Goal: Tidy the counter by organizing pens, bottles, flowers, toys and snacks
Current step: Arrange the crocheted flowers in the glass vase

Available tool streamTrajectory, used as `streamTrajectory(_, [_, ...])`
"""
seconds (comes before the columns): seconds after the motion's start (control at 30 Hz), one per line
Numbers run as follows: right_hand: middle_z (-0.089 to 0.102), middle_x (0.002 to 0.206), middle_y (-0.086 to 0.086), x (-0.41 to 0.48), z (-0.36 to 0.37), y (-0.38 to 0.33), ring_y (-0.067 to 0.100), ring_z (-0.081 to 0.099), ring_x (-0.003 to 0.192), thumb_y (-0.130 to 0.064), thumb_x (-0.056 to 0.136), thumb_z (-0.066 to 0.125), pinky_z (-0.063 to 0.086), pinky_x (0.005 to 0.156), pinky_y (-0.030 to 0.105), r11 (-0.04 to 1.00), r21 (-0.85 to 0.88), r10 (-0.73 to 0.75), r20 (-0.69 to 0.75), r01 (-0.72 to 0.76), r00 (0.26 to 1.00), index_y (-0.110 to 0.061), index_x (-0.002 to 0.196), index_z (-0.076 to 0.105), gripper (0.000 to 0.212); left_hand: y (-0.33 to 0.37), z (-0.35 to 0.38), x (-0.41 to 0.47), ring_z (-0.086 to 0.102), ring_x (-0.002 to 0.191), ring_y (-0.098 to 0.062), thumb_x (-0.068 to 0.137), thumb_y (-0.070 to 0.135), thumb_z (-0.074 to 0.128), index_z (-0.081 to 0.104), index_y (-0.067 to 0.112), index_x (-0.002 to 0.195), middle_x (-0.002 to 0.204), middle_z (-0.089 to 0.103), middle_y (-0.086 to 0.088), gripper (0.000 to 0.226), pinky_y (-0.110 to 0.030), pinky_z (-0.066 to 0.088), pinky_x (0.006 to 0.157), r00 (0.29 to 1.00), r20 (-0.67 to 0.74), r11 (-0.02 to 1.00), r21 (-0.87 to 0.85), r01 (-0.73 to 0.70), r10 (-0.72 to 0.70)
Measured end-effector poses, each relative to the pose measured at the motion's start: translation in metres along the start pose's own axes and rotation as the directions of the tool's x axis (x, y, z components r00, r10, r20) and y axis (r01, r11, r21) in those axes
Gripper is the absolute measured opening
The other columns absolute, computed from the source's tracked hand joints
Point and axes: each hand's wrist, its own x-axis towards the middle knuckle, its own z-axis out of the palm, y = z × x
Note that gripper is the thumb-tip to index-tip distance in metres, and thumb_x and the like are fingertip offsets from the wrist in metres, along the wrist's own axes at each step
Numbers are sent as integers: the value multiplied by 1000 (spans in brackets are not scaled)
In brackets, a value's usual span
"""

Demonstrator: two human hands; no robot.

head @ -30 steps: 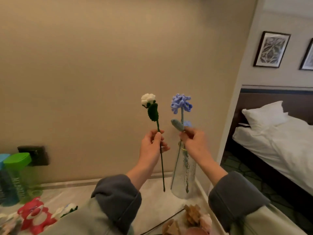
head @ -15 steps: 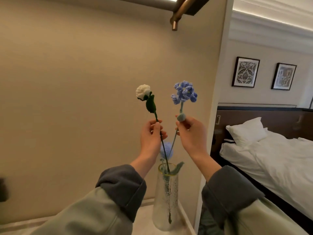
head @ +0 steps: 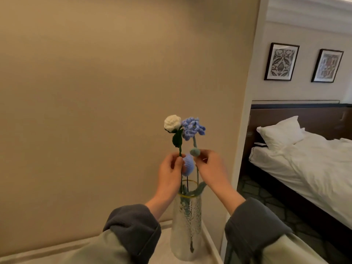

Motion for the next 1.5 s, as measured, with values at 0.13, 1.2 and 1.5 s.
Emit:
streamTrajectory(0.13, [66, 84, -14, -9, 12, 27, 7, 61, 76, -26, 89, 56, 39, 54, 22, 979, -85, 189, 81, -183, 979, -32, 107, 68, 22, -30, -9, -11, 61, 94, -8, 97, 26, 50, 62, 30, 103, 100, 65, 6, 14, -28, 53, 80, 1000, 16, 981, 194, 8, -12])
streamTrajectory(1.2, [55, 106, -7, -154, 43, -41, 2, 53, 97, 1, 85, 53, 42, 76, 12, 932, 351, -67, -79, 91, 995, -26, 111, 57, 38, -5, -100, -125, 61, 94, -15, 100, 20, 44, 51, 16, 121, 116, 58, -2, 23, -25, 51, 73, 860, -56, 862, -15, 507, -507])
streamTrajectory(1.5, [51, 116, -14, -224, 103, -16, 2, 48, 109, -17, 87, 57, 40, 93, 22, 990, 107, 30, 444, -86, 896, -30, 121, 54, 37, -28, -164, -207, 63, 100, -19, 99, 20, 46, 54, 18, 118, 114, 61, -2, 21, -31, 53, 82, 734, -235, 763, -58, 644, -637])
